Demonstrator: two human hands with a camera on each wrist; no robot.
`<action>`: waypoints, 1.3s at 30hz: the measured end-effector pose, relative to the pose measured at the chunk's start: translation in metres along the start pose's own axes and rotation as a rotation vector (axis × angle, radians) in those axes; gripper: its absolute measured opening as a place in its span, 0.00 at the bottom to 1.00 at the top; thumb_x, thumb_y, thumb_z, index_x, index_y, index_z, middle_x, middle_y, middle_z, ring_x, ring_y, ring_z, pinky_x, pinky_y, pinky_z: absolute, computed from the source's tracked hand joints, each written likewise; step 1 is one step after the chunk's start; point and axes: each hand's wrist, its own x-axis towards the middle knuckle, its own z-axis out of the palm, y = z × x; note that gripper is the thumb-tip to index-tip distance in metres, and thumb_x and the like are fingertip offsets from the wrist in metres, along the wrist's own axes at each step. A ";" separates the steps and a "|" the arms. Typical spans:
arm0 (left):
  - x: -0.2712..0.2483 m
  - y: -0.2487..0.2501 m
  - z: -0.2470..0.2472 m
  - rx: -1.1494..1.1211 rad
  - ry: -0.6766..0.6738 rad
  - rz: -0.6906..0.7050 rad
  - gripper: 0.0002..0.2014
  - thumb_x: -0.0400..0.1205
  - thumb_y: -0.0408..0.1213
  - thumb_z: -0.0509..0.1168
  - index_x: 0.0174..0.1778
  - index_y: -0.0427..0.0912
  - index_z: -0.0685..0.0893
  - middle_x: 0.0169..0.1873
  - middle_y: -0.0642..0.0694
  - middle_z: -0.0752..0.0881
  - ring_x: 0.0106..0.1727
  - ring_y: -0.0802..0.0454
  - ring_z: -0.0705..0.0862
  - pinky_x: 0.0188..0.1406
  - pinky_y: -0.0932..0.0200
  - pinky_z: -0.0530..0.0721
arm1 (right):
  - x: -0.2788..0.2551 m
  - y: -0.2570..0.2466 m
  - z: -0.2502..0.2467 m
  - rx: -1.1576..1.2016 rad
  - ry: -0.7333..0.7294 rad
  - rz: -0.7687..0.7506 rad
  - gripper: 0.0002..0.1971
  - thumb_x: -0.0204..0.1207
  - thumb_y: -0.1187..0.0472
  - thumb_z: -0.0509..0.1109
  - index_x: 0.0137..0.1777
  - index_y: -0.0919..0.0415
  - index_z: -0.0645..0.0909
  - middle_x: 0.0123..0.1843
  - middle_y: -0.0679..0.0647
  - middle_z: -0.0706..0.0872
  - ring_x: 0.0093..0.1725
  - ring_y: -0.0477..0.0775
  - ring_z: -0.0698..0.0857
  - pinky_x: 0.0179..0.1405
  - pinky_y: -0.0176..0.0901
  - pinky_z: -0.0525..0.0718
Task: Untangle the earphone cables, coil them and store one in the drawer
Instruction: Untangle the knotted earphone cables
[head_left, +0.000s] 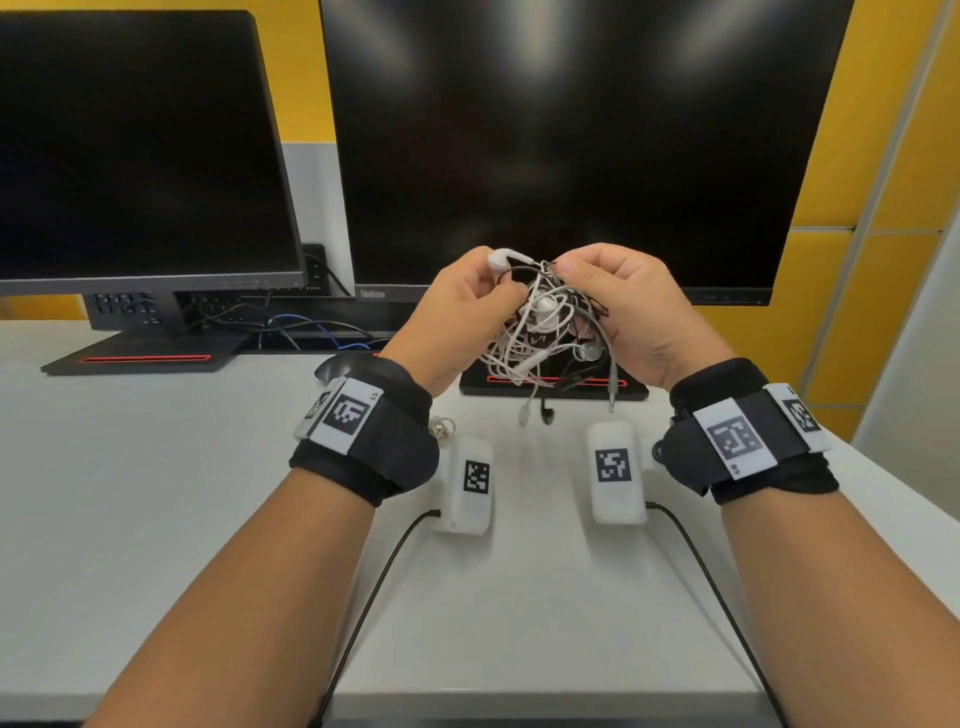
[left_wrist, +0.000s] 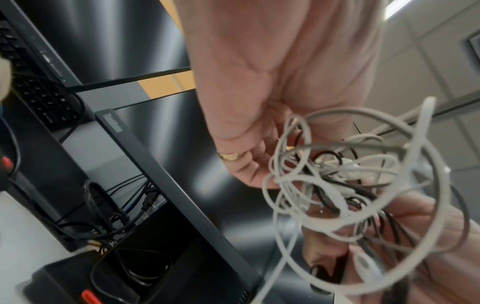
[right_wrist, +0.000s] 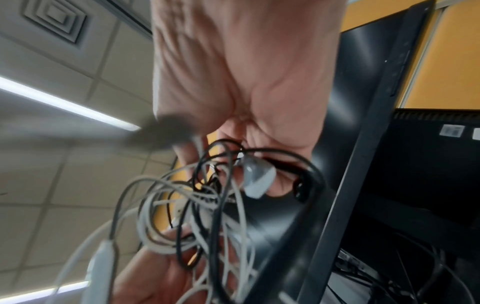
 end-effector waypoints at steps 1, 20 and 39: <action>0.001 -0.001 0.000 -0.007 0.009 0.005 0.04 0.86 0.29 0.58 0.53 0.31 0.75 0.42 0.37 0.80 0.42 0.46 0.80 0.42 0.54 0.82 | 0.000 -0.001 0.000 0.023 -0.012 0.013 0.05 0.83 0.67 0.66 0.51 0.64 0.84 0.42 0.56 0.90 0.42 0.51 0.89 0.42 0.44 0.89; 0.005 -0.007 -0.002 0.083 0.212 0.102 0.03 0.86 0.33 0.60 0.48 0.46 0.77 0.46 0.43 0.84 0.49 0.48 0.85 0.50 0.50 0.89 | 0.002 -0.002 -0.002 -0.033 0.124 -0.026 0.09 0.79 0.73 0.68 0.51 0.59 0.83 0.45 0.55 0.88 0.44 0.49 0.88 0.43 0.43 0.88; 0.000 0.000 0.002 0.015 0.101 0.124 0.05 0.83 0.26 0.64 0.47 0.40 0.82 0.41 0.44 0.87 0.41 0.56 0.86 0.41 0.62 0.85 | 0.004 0.000 -0.004 -0.310 0.160 -0.027 0.05 0.79 0.66 0.69 0.43 0.60 0.86 0.36 0.51 0.87 0.35 0.40 0.85 0.35 0.33 0.81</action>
